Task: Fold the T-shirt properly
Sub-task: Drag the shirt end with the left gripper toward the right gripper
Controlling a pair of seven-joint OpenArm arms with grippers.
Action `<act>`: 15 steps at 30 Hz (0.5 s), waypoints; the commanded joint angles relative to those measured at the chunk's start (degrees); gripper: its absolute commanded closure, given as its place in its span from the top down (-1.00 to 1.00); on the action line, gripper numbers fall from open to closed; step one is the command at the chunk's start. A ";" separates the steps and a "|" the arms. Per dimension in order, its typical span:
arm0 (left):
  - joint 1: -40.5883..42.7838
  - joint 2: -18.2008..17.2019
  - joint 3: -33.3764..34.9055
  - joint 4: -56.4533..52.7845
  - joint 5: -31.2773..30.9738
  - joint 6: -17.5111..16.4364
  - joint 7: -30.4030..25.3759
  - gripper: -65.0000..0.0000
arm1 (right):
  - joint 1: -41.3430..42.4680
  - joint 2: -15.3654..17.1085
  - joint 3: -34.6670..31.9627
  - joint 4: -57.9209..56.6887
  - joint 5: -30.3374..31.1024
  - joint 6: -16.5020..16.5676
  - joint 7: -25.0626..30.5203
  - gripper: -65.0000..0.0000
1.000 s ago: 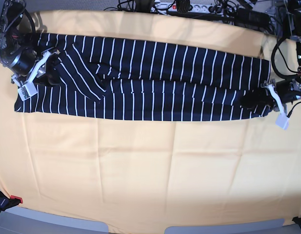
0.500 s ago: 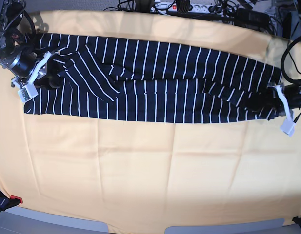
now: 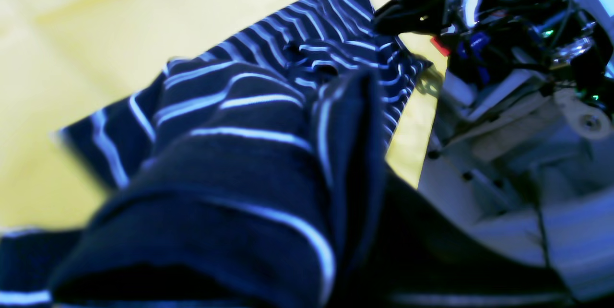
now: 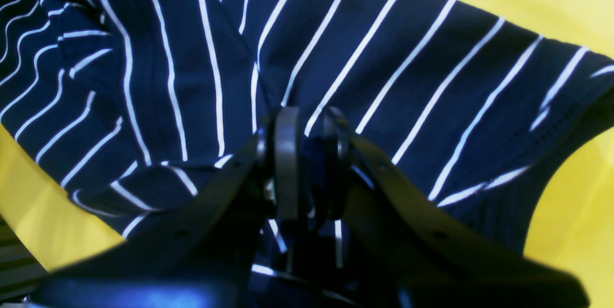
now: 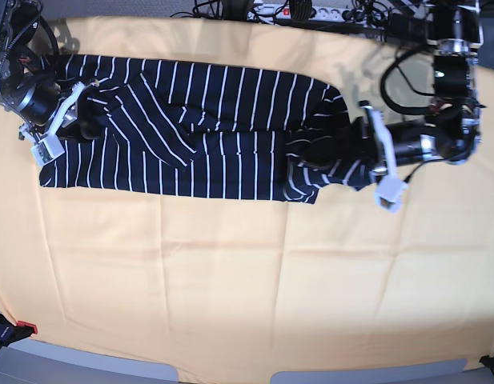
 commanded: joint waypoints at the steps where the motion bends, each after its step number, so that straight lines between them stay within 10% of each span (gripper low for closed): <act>1: -0.96 0.33 0.81 -0.52 0.70 -0.04 -3.30 -1.00 | 0.26 0.83 0.37 0.98 0.87 0.08 1.09 -0.62; 15: -1.88 15.67 7.65 -7.48 17.11 -1.57 -16.94 -1.00 | 0.26 0.83 0.37 0.98 0.90 0.08 1.07 -0.62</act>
